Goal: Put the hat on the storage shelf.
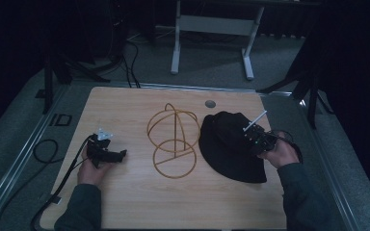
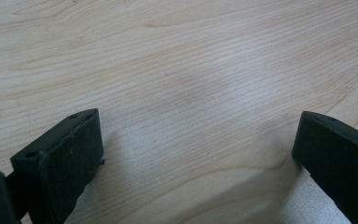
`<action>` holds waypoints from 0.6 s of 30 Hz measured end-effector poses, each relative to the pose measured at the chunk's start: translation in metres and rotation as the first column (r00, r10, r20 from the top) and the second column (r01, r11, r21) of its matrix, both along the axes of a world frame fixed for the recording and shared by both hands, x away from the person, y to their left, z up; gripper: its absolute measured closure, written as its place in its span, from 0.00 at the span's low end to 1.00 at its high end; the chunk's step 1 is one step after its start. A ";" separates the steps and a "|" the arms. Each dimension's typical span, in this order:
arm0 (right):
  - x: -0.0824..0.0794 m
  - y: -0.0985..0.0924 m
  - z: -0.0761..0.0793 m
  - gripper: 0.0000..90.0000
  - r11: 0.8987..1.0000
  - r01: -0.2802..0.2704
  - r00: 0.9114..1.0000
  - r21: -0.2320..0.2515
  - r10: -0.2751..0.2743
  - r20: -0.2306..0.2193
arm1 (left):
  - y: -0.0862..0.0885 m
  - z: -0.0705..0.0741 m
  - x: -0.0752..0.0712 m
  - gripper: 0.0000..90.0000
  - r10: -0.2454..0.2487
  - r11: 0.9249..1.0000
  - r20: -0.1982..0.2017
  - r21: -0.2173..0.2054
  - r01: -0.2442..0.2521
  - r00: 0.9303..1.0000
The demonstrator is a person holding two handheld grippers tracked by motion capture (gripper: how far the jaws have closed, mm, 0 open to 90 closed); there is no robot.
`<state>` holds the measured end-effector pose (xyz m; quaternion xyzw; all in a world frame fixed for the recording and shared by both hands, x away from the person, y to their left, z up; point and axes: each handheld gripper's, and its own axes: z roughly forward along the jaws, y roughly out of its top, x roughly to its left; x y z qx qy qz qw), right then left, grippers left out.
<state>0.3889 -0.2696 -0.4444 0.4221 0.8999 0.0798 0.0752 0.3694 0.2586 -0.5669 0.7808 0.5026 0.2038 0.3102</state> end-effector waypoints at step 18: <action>-0.009 -0.003 0.023 0.98 0.999 -0.013 0.996 0.035 0.010 0.086 | 0.000 0.000 0.000 0.02 0.002 1.000 0.001 -0.002 -0.002 1.000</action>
